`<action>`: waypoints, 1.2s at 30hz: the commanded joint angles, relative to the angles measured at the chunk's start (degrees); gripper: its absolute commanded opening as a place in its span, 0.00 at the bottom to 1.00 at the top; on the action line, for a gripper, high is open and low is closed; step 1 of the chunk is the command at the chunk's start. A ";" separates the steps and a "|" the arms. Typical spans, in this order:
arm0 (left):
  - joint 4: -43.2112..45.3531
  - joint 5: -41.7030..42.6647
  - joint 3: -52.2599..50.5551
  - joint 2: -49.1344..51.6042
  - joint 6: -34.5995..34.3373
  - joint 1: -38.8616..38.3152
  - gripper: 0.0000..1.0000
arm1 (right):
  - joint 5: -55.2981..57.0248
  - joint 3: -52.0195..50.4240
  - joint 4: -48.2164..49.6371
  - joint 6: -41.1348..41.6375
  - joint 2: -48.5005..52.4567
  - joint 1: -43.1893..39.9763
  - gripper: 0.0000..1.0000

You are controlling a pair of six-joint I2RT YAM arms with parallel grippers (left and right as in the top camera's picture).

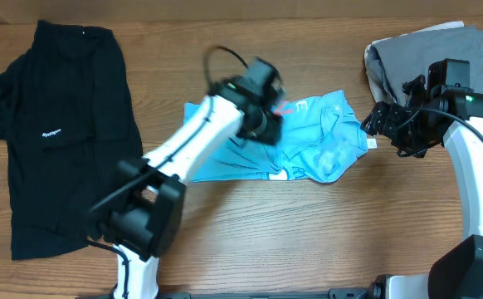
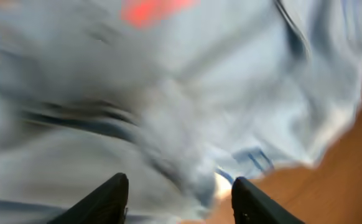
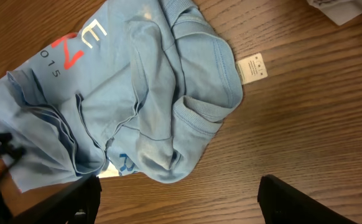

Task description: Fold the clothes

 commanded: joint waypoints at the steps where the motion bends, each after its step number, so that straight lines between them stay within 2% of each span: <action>1: 2.16 -3.58 1.07 0.37 -2.91 4.81 0.53 | 0.55 -0.17 0.37 -0.46 0.07 0.33 0.85; 4: 4.61 -4.48 1.07 1.22 -2.89 6.91 0.51 | 0.55 -0.17 0.55 -0.46 0.07 0.33 0.85; 16: 9.42 -6.95 1.07 8.61 -4.83 6.86 0.45 | 0.59 -0.20 0.66 -0.46 0.07 0.31 0.86; 20: 12.04 -6.80 1.07 8.76 -5.88 6.84 0.22 | 0.59 -0.20 0.96 -0.46 0.07 0.31 0.88; 24: 14.95 -6.64 1.07 8.76 -7.41 5.95 0.04 | 0.59 -0.17 0.94 -0.46 0.07 0.33 0.88; 33: 22.56 -5.11 1.07 8.76 -7.34 1.88 0.04 | 0.55 -0.20 0.74 -0.46 0.07 0.33 0.88; 34: 22.60 -5.73 1.07 8.76 -7.23 1.29 0.14 | 0.55 -0.17 0.72 -0.46 0.07 0.33 0.88; 35: 22.43 -6.32 1.07 8.76 -7.10 1.03 0.56 | 0.55 -0.17 0.72 -0.46 0.07 0.33 0.88; 36: 22.08 -6.97 1.07 8.76 -6.82 0.85 0.90 | 0.55 -0.17 0.76 -0.46 0.07 0.33 0.88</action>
